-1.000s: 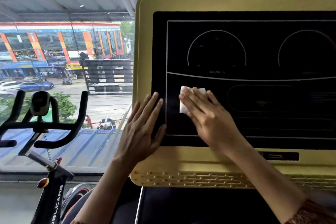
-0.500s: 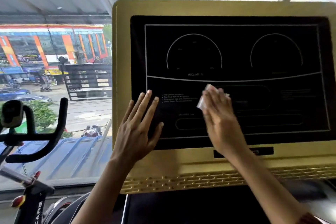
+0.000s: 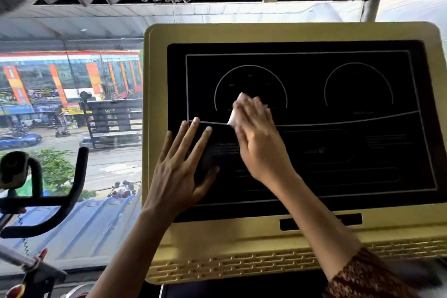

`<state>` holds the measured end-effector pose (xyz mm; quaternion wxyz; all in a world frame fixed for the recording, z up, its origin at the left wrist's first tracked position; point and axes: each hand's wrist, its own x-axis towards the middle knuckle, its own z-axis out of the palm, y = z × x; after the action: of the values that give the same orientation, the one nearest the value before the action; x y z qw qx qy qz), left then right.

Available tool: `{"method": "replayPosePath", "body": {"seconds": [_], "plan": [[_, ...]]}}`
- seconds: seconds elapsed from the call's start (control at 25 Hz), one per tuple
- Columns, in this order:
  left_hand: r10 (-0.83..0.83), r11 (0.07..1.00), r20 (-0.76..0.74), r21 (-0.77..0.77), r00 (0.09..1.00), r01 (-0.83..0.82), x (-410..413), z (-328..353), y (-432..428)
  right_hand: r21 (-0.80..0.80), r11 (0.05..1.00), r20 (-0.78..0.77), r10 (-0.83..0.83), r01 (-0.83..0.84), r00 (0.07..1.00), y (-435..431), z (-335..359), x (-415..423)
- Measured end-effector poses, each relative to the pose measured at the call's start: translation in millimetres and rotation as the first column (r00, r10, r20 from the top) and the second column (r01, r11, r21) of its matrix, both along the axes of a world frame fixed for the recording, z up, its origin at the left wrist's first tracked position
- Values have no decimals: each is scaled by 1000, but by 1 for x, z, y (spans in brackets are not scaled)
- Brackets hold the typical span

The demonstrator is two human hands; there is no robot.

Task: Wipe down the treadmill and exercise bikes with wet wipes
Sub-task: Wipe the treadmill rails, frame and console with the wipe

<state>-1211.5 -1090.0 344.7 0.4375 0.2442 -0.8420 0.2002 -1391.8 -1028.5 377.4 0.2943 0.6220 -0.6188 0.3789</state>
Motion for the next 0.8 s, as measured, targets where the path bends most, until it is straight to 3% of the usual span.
{"method": "replayPosePath", "body": {"seconds": [0.08,0.2,0.36,0.52,0.6,0.68,0.72,0.8], "plan": [[-6,1000,21,-24,1000,6,-6,-4,2,25,999,-52,-21,23,998,15,-16,-6],[18,999,33,-30,999,-17,-9,-13,7,45,992,100,-124,120,987,37,-34,-16],[3,999,55,-34,998,-1,-2,-26,15,135,990,-149,-13,33,989,62,-74,-9],[1,999,78,-36,997,2,7,-43,25,177,984,130,-49,25,990,77,-93,12],[7,1000,89,-18,996,-5,13,-53,29,275,957,22,91,-93,996,84,-110,35],[9,1000,79,15,997,-10,22,-64,33,296,951,-113,127,-89,985,95,-124,36],[8,1000,70,27,997,-10,28,-69,35,258,965,-122,80,-47,989,99,-128,32],[8,999,71,43,997,-11,42,-79,39,185,982,18,-37,33,999,99,-130,28]]}}
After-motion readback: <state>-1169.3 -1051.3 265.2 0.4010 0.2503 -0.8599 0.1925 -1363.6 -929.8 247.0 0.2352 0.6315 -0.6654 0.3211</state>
